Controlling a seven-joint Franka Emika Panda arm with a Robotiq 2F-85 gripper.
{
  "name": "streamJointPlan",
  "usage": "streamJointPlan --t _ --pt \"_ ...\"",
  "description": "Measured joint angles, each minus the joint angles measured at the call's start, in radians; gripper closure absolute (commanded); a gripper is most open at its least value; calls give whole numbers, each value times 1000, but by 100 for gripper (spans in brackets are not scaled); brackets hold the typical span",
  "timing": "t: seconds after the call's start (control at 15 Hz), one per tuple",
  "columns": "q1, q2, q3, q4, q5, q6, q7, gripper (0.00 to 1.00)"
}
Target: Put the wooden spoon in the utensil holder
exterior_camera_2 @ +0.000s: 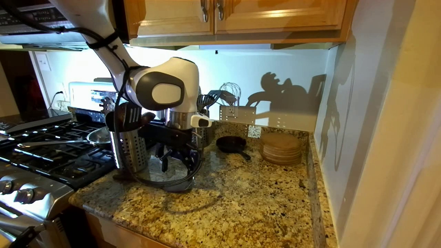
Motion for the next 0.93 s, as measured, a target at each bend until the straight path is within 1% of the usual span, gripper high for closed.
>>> streamJointPlan --t 0.2,0.53,0.73,0.93 --pt "-37 43 2 21 120 21 -150 0" --pt "-135 102 12 75 326 9 -490 0" --pt "-189 135 18 113 427 -56 -649 0" --pt "-216 171 18 153 493 -151 -757 0"
